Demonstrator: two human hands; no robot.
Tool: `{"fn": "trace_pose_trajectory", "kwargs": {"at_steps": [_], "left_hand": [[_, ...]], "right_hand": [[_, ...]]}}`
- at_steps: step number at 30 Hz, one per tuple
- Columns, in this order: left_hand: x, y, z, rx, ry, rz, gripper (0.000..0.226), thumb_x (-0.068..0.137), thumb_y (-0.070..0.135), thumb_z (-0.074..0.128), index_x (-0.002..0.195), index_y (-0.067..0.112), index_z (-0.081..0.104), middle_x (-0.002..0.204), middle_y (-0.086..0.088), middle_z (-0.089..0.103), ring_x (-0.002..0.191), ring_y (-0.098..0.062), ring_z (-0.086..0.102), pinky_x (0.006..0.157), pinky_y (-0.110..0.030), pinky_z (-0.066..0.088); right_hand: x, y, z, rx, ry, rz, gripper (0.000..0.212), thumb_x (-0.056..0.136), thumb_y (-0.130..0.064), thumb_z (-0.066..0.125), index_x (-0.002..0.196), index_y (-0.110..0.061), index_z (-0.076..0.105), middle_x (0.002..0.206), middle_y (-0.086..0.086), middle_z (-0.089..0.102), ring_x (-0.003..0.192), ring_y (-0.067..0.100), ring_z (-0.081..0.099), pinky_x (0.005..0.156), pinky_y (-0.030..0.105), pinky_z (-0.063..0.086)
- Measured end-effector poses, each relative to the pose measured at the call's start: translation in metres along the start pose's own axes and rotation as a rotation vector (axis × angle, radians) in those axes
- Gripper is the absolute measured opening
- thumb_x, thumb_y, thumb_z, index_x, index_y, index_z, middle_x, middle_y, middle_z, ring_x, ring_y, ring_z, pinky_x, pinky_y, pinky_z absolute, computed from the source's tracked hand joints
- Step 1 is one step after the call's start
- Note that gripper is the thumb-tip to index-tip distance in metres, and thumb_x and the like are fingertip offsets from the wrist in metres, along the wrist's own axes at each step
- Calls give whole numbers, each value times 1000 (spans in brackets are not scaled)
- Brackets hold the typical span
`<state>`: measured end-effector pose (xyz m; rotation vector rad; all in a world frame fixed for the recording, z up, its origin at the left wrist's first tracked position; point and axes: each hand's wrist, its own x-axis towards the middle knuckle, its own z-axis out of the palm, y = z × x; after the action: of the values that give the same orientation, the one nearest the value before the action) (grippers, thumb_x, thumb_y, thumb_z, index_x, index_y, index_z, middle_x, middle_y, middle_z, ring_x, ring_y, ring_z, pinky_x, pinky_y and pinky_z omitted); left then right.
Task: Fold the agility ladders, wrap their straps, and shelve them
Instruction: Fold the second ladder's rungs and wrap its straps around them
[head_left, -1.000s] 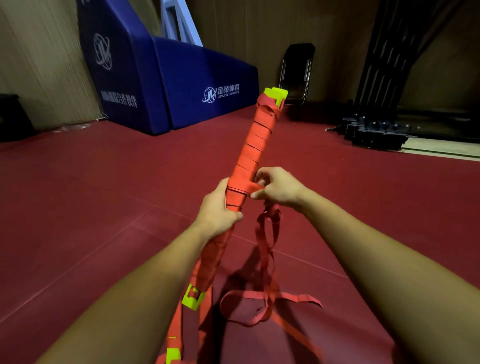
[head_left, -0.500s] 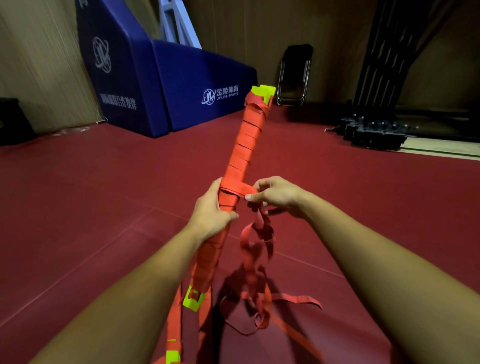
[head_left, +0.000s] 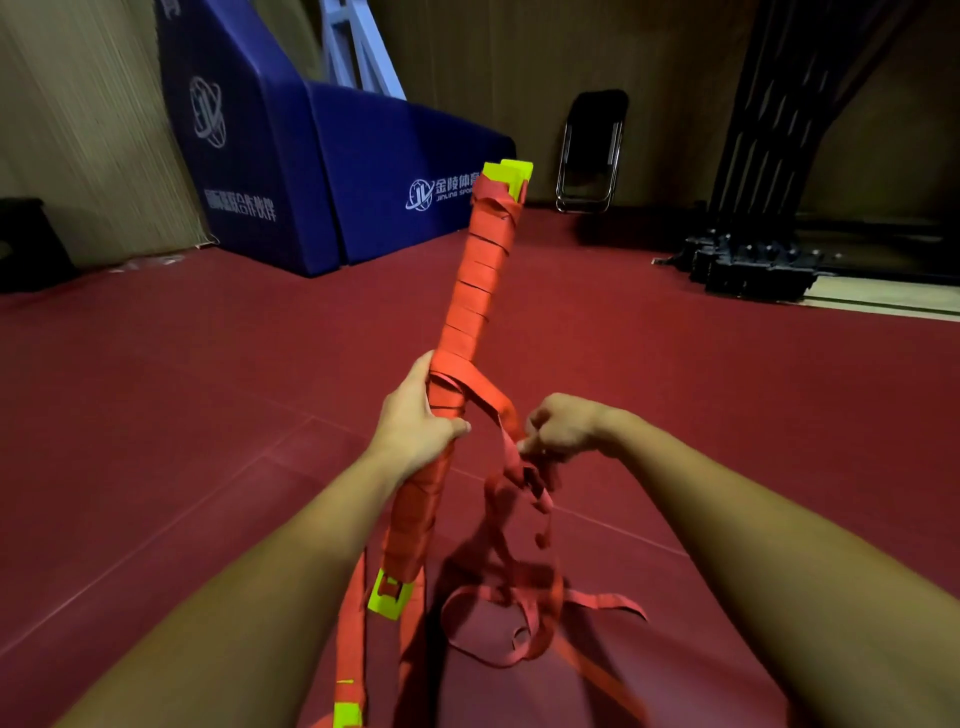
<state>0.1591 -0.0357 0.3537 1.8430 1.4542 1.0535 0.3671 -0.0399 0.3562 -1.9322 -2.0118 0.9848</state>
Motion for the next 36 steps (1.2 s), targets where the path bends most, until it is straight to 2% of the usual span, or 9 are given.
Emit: {"fn": "trace_pose_trajectory", "kwargs": {"at_steps": [3,9,11,13,16,20,27,31,36], "left_hand": [[1,-1,-1,-4,19,-9,88,66,8,86,139,35,46,100,5,70,90,-16,67,81,-25,48],[0,-4,-3,-6,15,-11,87,65,8,86,138,34,47,103,4,69,91,-17,66,79,-27,49],[0,-5,-4,-6,17,-8,88,65,8,86,139,35,47,104,5,69,93,-17,66,80,-26,49],[2,-5,-4,-5,21,-6,89,65,8,86,139,35,46,104,4,69,92,-17,67,80,-26,48],[2,-3,-5,-15,30,-13,88,65,8,87,139,34,46,100,4,70,90,-16,67,81,-26,49],[-1,1,-7,-53,33,-8,84,65,7,86,135,35,49,96,10,70,87,-10,67,78,-23,49],[-2,4,-6,-58,54,6,85,66,7,85,137,35,48,99,6,71,89,-13,67,83,-27,53],[-2,-2,-7,-16,55,-4,87,66,10,86,139,35,46,104,5,69,92,-17,67,83,-28,52],[-2,-10,-11,25,51,-31,86,66,8,85,138,35,47,107,3,69,96,-19,66,79,-25,46]], "right_hand": [[-1,0,0,24,46,-5,27,96,-19,58,70,-10,58,69,14,56,64,25,51,58,31,43],[-5,-15,-4,603,125,-63,27,104,-33,45,82,-21,56,80,3,61,65,15,54,57,23,43],[-4,-18,-6,675,97,-47,31,104,-40,42,94,-18,61,91,12,67,67,17,55,54,22,43],[-2,-16,-3,571,95,-45,30,104,-38,44,93,-14,58,85,16,65,64,19,53,52,22,42],[0,-10,6,311,-36,-70,12,94,-7,60,96,-12,50,72,11,57,60,19,50,56,28,42],[0,-6,16,-6,-198,-47,37,87,-3,66,118,-17,51,82,9,64,70,19,57,60,29,46],[1,-1,18,-209,-140,-92,12,79,-17,79,84,-7,74,63,0,64,54,10,55,56,24,43],[3,-8,7,88,47,-109,15,80,-3,73,67,-4,67,58,7,62,53,16,56,55,24,46],[-6,-20,-11,261,172,-190,27,74,-5,81,61,-11,58,61,10,58,55,18,51,53,28,42]]}}
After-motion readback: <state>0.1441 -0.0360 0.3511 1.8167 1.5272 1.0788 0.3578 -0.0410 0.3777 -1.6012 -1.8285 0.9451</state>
